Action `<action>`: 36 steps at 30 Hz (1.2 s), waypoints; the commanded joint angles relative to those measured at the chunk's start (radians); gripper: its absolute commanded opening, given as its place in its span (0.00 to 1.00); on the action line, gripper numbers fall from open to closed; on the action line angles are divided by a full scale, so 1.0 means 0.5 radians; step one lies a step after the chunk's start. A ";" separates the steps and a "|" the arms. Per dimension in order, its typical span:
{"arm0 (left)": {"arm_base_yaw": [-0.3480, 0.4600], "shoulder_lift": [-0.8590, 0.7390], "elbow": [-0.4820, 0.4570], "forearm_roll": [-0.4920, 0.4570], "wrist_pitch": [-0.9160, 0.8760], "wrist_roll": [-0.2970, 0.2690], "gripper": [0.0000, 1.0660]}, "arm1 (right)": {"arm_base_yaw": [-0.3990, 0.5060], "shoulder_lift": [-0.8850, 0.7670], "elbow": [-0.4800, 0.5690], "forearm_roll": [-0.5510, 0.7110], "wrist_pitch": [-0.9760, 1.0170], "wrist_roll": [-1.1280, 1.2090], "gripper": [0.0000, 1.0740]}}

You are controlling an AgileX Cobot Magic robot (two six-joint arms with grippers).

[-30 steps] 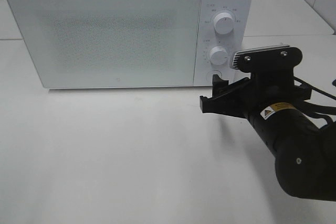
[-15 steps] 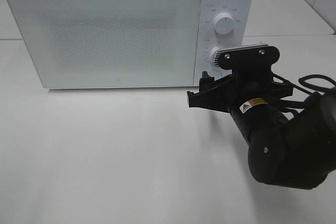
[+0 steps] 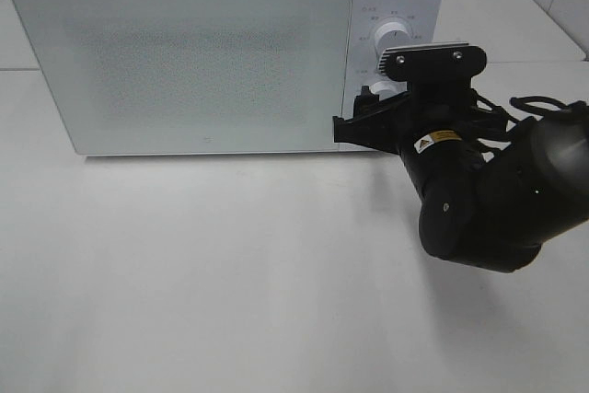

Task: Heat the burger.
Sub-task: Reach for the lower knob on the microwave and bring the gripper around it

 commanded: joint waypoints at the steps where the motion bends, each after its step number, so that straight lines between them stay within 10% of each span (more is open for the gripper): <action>1: 0.006 -0.048 0.006 -0.010 -0.022 0.000 0.94 | -0.026 0.050 -0.056 -0.072 -0.012 -0.018 0.70; 29: 0.006 -0.048 0.006 -0.010 -0.022 0.000 0.94 | -0.150 0.282 -0.324 -0.114 -0.012 0.056 0.69; 36: 0.006 -0.048 0.006 -0.010 -0.022 0.000 0.94 | -0.150 0.282 -0.330 -0.100 -0.016 0.056 0.53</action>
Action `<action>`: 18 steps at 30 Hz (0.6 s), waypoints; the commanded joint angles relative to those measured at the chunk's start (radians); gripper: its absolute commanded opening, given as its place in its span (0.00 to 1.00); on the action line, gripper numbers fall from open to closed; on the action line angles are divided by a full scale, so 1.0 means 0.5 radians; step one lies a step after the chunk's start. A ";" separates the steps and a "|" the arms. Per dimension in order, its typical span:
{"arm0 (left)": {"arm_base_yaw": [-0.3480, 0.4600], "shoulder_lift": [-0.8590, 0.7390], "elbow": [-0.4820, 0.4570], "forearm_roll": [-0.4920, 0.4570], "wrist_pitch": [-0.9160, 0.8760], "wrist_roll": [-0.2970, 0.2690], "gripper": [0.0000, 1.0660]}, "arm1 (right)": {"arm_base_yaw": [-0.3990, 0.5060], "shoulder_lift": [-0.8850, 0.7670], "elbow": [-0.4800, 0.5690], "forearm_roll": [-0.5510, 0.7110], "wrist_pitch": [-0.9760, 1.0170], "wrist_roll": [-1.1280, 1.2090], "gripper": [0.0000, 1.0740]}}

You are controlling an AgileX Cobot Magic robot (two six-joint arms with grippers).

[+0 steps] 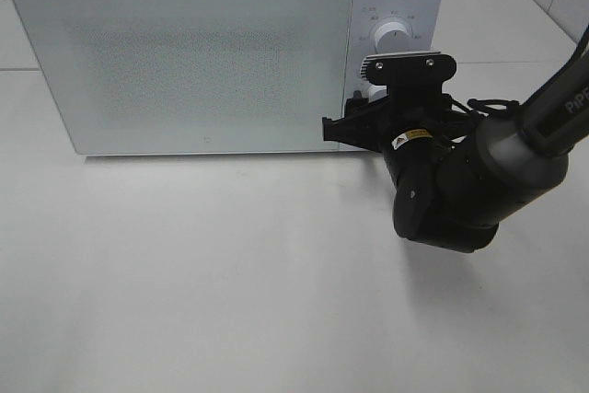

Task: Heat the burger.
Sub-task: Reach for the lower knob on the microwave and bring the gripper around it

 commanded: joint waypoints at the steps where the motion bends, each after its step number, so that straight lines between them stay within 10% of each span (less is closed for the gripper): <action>1: 0.006 -0.048 0.006 -0.010 -0.022 0.000 0.94 | -0.030 -0.006 -0.056 -0.028 -0.062 0.016 0.53; 8: 0.006 -0.048 0.006 -0.010 -0.022 0.000 0.94 | -0.030 -0.006 -0.056 -0.032 -0.094 0.016 0.05; 18: 0.006 -0.048 0.006 -0.010 -0.022 0.000 0.94 | -0.030 -0.006 -0.056 -0.046 -0.122 0.044 0.00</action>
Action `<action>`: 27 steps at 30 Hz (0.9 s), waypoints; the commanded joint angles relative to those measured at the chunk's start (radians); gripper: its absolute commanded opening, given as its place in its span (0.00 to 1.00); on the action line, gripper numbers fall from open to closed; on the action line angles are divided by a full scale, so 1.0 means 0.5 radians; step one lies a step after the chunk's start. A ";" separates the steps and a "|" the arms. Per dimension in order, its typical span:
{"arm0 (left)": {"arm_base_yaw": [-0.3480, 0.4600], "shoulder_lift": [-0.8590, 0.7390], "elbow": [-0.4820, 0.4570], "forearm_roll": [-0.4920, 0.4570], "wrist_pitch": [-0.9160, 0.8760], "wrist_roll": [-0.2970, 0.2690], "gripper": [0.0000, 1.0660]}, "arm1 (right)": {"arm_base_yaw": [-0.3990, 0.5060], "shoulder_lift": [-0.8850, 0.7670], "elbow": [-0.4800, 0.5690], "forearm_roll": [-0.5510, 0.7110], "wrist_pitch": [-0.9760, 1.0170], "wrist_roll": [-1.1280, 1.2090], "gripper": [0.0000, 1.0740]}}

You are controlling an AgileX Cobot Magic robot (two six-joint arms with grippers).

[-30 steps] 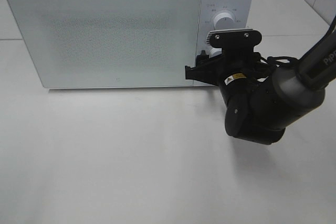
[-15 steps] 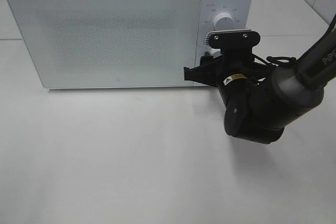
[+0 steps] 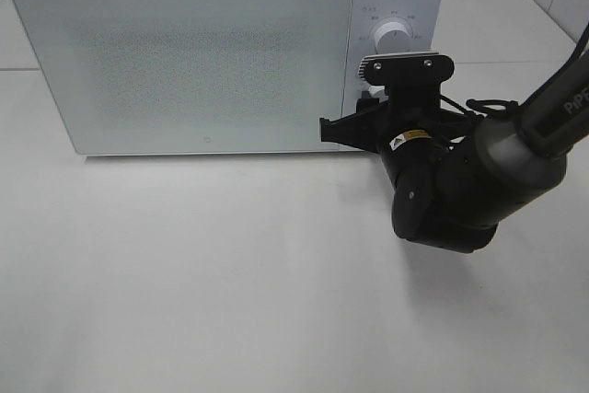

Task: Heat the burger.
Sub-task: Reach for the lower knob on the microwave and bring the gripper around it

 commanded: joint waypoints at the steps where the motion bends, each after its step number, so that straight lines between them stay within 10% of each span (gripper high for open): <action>1: 0.006 -0.048 0.006 -0.010 -0.022 0.000 0.94 | -0.034 -0.008 -0.054 -0.052 -0.140 0.016 0.00; 27: 0.006 -0.048 0.006 -0.010 -0.022 0.000 0.94 | -0.034 -0.014 -0.070 -0.420 -0.116 2.394 0.00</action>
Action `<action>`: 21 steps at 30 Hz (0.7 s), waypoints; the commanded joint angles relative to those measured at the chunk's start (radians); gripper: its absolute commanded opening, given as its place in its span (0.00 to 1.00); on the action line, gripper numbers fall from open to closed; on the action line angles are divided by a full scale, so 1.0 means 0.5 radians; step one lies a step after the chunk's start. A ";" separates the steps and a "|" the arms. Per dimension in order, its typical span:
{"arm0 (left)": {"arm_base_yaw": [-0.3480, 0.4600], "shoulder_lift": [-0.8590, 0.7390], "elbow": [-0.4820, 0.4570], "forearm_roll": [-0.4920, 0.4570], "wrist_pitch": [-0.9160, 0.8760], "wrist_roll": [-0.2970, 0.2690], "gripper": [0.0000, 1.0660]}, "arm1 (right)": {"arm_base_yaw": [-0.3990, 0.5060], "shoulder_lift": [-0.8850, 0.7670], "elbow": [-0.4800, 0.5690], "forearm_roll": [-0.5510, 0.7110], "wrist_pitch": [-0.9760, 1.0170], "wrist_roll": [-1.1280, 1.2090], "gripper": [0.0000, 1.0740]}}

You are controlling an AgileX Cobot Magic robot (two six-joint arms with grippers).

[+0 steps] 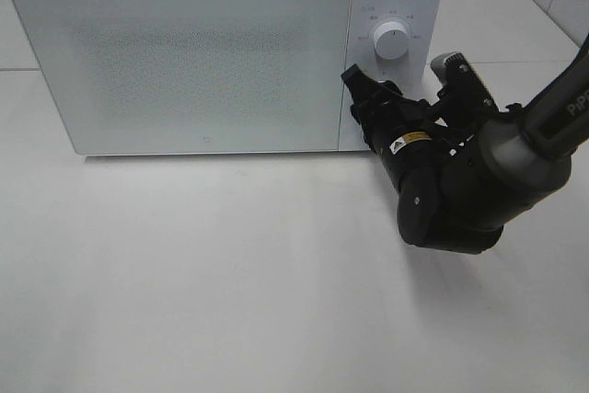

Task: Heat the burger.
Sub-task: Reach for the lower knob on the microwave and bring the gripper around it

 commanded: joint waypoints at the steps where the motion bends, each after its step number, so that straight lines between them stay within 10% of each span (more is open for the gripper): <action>1: 0.006 -0.048 0.006 -0.010 -0.022 0.000 0.94 | -0.018 -0.018 -0.088 -0.268 -0.108 0.464 0.00; 21: 0.006 -0.048 0.006 -0.010 -0.022 0.000 0.94 | -0.018 -0.018 -0.088 -0.222 -0.112 1.684 0.00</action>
